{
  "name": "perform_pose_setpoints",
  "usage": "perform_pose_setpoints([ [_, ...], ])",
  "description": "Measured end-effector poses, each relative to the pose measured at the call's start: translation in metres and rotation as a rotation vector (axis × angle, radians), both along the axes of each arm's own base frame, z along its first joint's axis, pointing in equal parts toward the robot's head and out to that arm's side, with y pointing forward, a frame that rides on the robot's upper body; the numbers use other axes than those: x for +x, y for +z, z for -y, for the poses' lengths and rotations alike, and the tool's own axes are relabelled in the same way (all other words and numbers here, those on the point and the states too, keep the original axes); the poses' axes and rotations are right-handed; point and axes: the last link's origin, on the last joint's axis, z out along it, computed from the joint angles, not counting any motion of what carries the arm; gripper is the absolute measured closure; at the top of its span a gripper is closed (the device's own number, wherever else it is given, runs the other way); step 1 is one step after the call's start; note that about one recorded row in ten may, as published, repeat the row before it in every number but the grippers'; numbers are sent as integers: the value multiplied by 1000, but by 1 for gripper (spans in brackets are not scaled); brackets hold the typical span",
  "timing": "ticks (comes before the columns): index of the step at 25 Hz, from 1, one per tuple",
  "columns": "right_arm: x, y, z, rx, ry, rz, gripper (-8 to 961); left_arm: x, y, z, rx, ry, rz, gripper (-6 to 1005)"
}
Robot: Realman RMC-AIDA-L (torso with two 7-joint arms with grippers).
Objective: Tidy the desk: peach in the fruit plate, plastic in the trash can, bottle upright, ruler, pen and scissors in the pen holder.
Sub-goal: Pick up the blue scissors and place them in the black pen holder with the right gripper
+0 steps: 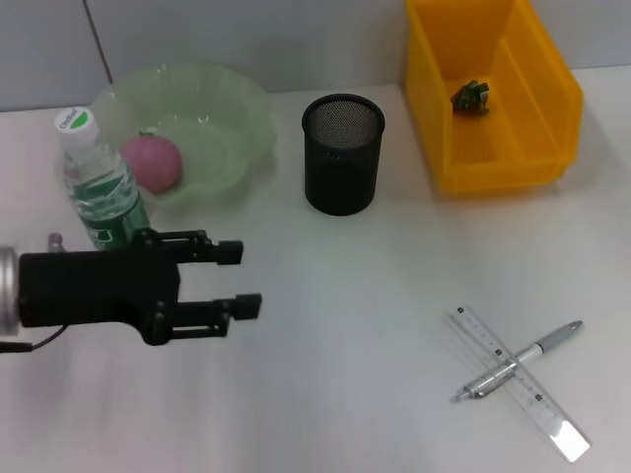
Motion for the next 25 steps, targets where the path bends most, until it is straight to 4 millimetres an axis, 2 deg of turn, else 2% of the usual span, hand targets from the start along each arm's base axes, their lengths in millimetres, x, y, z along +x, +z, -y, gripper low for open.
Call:
perform_pose_setpoints([
  [2, -2, -3, -3, -15, -31, 38, 807, 2, 0, 0, -10, 5, -29, 317],
  [4, -4, -8, -8, -47, -81, 96, 805, 13, -1, -4, -12, 13, -117, 317],
  [13, -6, -32, -24, -148, -164, 198, 794, 25, -7, -8, -9, 35, -112, 317],
  [25, -3, -76, -39, -183, -179, 312, 779, 14, -20, -10, 19, 78, -47, 318],
])
